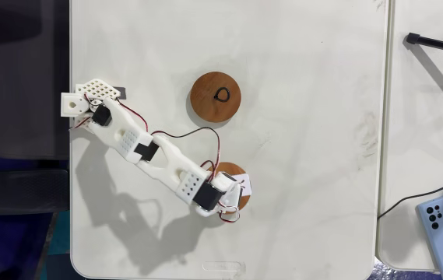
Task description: Pick the lid with the red cross and place it on the side.
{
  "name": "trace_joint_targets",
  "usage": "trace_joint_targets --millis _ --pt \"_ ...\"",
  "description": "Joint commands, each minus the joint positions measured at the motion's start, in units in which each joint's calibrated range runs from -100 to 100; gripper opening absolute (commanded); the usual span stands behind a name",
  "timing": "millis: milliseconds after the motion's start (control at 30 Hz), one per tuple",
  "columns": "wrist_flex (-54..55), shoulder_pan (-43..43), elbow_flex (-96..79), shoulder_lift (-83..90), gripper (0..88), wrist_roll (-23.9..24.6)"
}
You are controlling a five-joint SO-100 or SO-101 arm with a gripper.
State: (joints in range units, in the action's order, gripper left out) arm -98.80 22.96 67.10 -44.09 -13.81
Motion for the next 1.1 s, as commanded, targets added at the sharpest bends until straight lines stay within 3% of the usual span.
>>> trace_joint_targets --millis 0,267,600,833,1067 --pt "-0.60 -1.06 0.71 7.07 0.1 -0.23" --pt "-0.68 -1.06 -0.46 15.76 0.1 -0.28" --pt "-0.68 -1.36 -19.68 32.63 0.1 0.16" --pt "-0.68 -15.84 -35.10 39.28 0.1 2.85" --pt "-0.68 -34.14 -37.55 38.68 0.1 6.46"
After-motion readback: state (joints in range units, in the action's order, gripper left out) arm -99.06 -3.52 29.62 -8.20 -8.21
